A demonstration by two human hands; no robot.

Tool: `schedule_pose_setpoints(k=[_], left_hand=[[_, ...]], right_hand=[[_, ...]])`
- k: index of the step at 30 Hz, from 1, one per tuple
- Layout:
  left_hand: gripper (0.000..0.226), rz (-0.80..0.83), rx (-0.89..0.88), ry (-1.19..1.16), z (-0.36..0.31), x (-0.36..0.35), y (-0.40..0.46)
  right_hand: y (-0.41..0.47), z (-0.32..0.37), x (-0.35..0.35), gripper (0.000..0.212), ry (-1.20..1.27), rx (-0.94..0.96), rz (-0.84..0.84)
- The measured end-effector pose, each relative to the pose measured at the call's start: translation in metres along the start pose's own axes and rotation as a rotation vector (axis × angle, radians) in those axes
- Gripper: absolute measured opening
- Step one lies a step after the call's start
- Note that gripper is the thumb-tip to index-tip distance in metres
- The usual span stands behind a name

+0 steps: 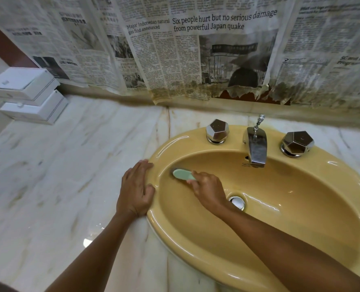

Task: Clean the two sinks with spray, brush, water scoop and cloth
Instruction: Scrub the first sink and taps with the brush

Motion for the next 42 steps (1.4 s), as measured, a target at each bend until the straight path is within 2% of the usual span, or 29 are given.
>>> schedule_pose_setpoints(k=[2,3,6,7,8,9,10,12,13,14,15,17,18,19,20,22,24,28,33,34,38,40,42], left_hand=[[0.062,-0.001,-0.002,-0.001,0.000,0.000,0.000],[0.061,-0.002,-0.005,-0.003,-0.001,0.000,0.000],[0.060,-0.010,-0.008,-0.010,0.000,0.001,-0.001],[0.060,-0.010,-0.007,-0.010,0.000,0.001,-0.001],[0.060,-0.010,-0.006,-0.009,0.000,0.001,-0.001],[0.061,-0.010,-0.005,-0.008,0.000,0.001,-0.001],[0.061,-0.012,-0.006,-0.005,0.000,0.001,-0.001],[0.061,-0.016,-0.009,-0.006,-0.002,0.002,-0.001],[0.061,-0.018,-0.011,-0.005,-0.003,0.002,-0.001],[0.060,-0.018,-0.012,-0.005,-0.003,0.003,-0.001],[0.060,-0.020,-0.012,-0.005,-0.003,0.003,-0.001],[0.058,-0.023,-0.012,-0.005,-0.004,0.002,-0.001],[0.058,-0.024,-0.012,-0.002,-0.004,0.002,-0.001],[0.058,-0.023,-0.011,0.000,-0.004,0.002,-0.001],[0.058,-0.022,-0.009,0.001,-0.004,0.002,-0.001],[0.058,-0.019,-0.005,0.002,-0.003,0.002,-0.001],[0.058,-0.023,-0.011,0.002,-0.003,0.002,-0.001],[0.058,-0.035,-0.020,-0.006,-0.005,0.004,0.000],[0.058,-0.045,-0.029,-0.006,-0.006,0.004,-0.002],[0.058,-0.047,-0.027,-0.007,-0.005,0.005,-0.001],[0.058,-0.051,-0.031,-0.014,-0.007,0.005,-0.002],[0.058,-0.050,-0.034,-0.019,-0.007,0.006,-0.002],[0.058,-0.048,-0.032,-0.014,-0.006,0.005,-0.002]], right_hand=[[-0.002,-0.003,-0.005,0.035,-0.095,0.040,0.046],[0.003,-0.005,0.003,0.034,-0.136,0.068,0.002],[0.014,0.000,0.054,0.028,-0.161,0.176,-0.333],[0.013,0.004,0.066,0.026,-0.146,0.200,-0.408],[0.013,0.006,0.071,0.025,-0.144,0.212,-0.413],[0.016,0.006,0.067,0.026,-0.163,0.208,-0.333],[0.019,0.001,0.054,0.028,-0.209,0.169,-0.187],[0.013,-0.028,0.015,0.033,-0.309,0.003,0.209],[0.010,-0.038,0.008,0.034,-0.346,-0.033,0.300],[0.010,-0.039,0.009,0.035,-0.339,-0.034,0.302],[0.014,-0.032,0.017,0.035,-0.336,0.004,0.222],[0.021,-0.006,0.040,0.032,-0.251,0.134,-0.046],[0.020,0.005,0.045,0.032,-0.190,0.190,-0.114],[0.019,0.011,0.040,0.032,-0.157,0.205,-0.088],[0.017,0.009,0.028,0.032,-0.141,0.181,0.013],[0.006,-0.022,-0.006,0.034,-0.208,0.042,0.330],[-0.007,-0.064,-0.015,0.035,-0.309,-0.084,0.513],[-0.017,-0.113,0.018,0.029,-0.419,-0.280,0.451],[-0.045,-0.099,-0.006,0.023,-0.417,-0.203,0.764],[-0.039,-0.101,0.004,0.023,-0.463,-0.202,0.748],[-0.015,-0.115,0.042,0.027,-0.619,-0.283,0.488],[-0.017,-0.101,0.037,0.023,-0.599,-0.276,0.453],[-0.007,-0.071,0.040,0.020,-0.511,-0.218,0.305]])
Point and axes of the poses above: each hand's wrist, its own y-axis towards the middle knuckle, its own x-axis out of the back of the hand, z = x × y, the point moved 10 cm from there along y, towards the middle knuckle, and after that the axes turned 4 degrees about -y, right-handed, at the moved point
